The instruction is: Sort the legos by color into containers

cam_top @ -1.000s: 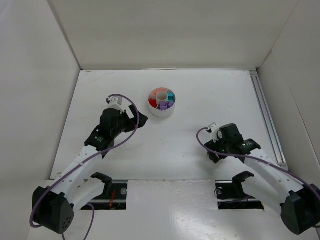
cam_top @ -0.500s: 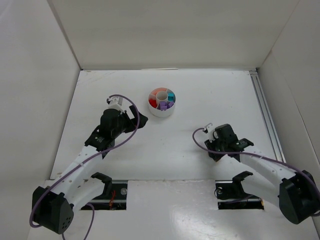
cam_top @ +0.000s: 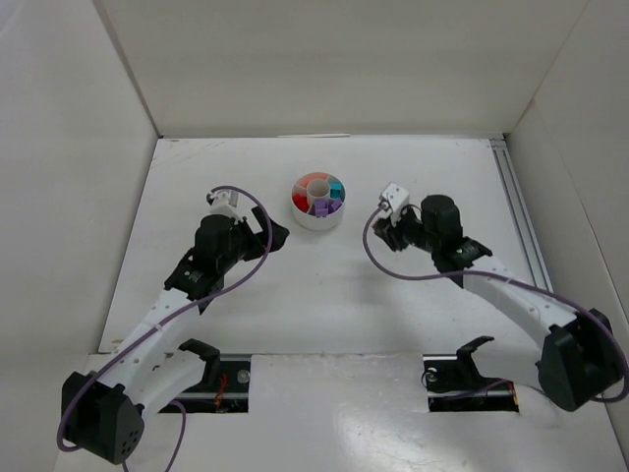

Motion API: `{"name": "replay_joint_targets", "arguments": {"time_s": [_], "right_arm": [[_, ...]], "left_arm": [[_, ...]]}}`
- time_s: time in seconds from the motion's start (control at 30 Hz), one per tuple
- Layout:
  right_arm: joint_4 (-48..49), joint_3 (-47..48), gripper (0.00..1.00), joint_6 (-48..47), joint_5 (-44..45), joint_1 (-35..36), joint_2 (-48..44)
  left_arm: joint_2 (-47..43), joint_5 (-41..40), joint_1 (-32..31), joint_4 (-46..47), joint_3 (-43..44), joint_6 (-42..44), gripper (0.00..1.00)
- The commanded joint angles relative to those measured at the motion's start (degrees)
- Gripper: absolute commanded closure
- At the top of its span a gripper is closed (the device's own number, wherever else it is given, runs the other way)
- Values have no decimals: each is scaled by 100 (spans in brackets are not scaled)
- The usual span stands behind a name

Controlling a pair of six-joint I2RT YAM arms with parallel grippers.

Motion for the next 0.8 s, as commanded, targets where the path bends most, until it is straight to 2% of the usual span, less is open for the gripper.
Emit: {"name": "replay_joint_targets", "arguments": {"time_s": [0.0,0.1,0.17,0.3,0.43,0.63,0.77], "right_arm": [[2297,937,80,-615,-1199,-158,678],[2801,1843,80,-748,-1832,-158,1663],[2890,2535,80,-975,-1905,-44,2311],[3197,3310,81,-1108,-2088,105,3158],[3812,3717,81,-906,-2588,158,3826],[4209,4095,81,-652,-2757,263,4529],[4937,4034,80,-230,-2915,263,4829]], "left_arm": [[-240,-86,-29,42,29,27,1],[-240,-138,-29,-11,81,-96,1],[-240,-139,-29,-11,81,-157,1],[-178,-139,33,-63,134,-158,1],[-126,-191,86,-125,187,-158,1],[-3,-253,86,-125,310,-158,1],[216,-253,86,-186,433,-105,1]]}}
